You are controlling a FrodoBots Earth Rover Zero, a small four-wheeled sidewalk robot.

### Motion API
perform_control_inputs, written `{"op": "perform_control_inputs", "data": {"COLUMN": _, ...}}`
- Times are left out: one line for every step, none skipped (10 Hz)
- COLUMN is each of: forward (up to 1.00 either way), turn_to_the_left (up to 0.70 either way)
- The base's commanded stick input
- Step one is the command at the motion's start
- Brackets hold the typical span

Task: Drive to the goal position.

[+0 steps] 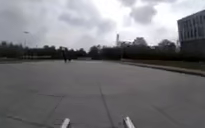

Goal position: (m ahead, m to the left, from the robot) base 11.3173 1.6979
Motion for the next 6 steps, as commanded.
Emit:
{"op": "perform_control_inputs", "data": {"forward": 1.0, "turn_to_the_left": -0.4}}
{"op": "perform_control_inputs", "data": {"forward": 1.0, "turn_to_the_left": -0.4}}
{"op": "perform_control_inputs", "data": {"forward": 1.0, "turn_to_the_left": -0.4}}
{"op": "perform_control_inputs", "data": {"forward": 1.0, "turn_to_the_left": -0.4}}
{"op": "perform_control_inputs", "data": {"forward": 1.0, "turn_to_the_left": -0.4}}
{"op": "perform_control_inputs", "data": {"forward": 1.0, "turn_to_the_left": -0.35}}
